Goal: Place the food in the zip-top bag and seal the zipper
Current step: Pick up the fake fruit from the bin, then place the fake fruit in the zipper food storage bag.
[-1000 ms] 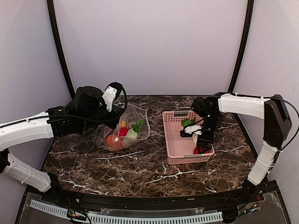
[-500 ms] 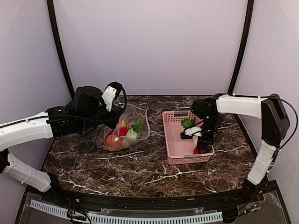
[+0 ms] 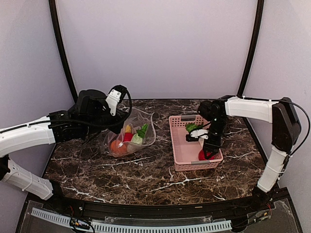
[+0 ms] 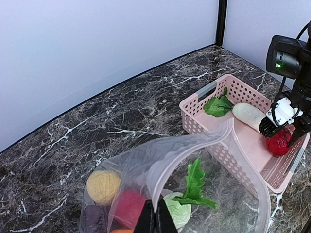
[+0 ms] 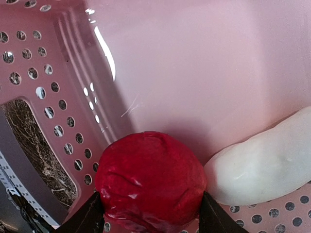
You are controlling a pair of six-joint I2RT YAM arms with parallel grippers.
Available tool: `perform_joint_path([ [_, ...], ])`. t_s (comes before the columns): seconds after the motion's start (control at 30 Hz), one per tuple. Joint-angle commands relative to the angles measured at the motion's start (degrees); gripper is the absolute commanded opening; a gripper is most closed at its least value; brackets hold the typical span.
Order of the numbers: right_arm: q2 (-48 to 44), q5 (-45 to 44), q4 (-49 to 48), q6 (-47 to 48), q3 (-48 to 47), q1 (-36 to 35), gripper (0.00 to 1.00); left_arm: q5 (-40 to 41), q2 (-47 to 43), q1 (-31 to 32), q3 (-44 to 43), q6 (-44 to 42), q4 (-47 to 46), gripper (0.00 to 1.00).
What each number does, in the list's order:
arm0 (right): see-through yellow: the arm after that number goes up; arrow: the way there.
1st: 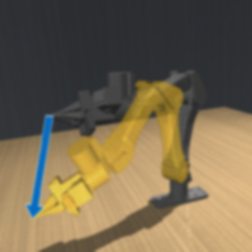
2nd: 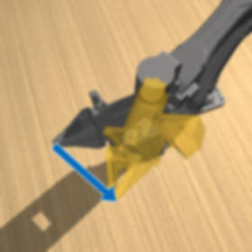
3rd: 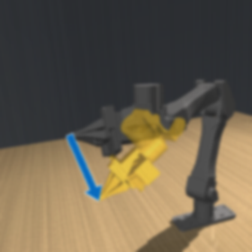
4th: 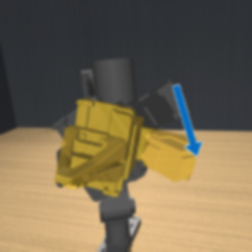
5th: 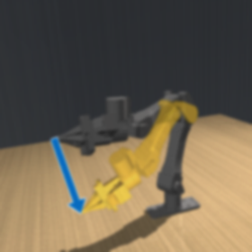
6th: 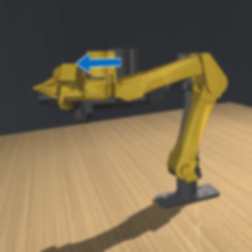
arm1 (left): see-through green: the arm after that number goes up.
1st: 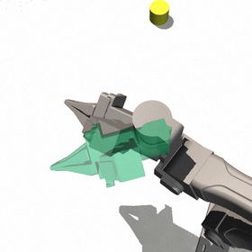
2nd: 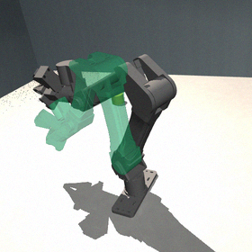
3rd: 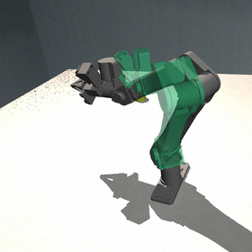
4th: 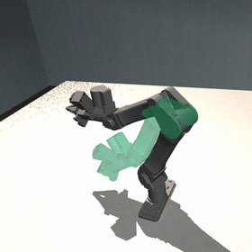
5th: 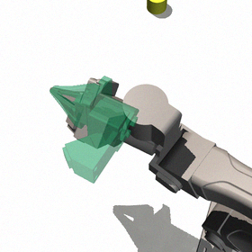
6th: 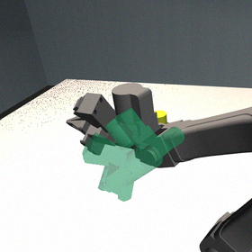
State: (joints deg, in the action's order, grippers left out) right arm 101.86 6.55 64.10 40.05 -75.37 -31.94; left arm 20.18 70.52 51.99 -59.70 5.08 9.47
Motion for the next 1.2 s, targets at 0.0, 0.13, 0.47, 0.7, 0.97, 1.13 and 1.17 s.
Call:
perform_joint_path([
  [0.0,-0.82,3.06,-1.85,-0.31,-2.48,-0.25,0.45,1.0,-1.57,-0.22,0.77,-0.73,-0.59,0.01],
  [0.13,-1.41,5.43,-1.74,-0.65,-3.65,0.01,0.44,1.13,-1.16,-0.22,0.82,-0.56,-0.6,0.01],
  [0.47,-2.03,14.67,-2.11,-2.85,-15.41,0.3,0.45,2.24,-0.07,-0.22,0.77,-0.75,-0.45,0.01],
  [0.7,3.17,30.16,-0.17,-7.66,-31.22,-0.73,0.45,2.89,-0.7,-0.33,0.74,-1.1,-0.51,0.01],
  [0.97,9.59,42.74,2.13,-8.93,-45.69,-5.57,0.46,4.89,-0.5,-0.57,1.57,-2.42,-1.59,0.01],
  [1.13,13.02,46.42,2.36,-9.79,-51.45,-9.93,0.46,5.09,0.53,-1.52,1.48,-2.47,-1.66,0.01],
  [1.17,13.66,45.89,1.88,-10.3,-52.02,-10.75,0.46,4.97,0.56,-1.71,1.45,-2.34,-1.7,0.01],
])
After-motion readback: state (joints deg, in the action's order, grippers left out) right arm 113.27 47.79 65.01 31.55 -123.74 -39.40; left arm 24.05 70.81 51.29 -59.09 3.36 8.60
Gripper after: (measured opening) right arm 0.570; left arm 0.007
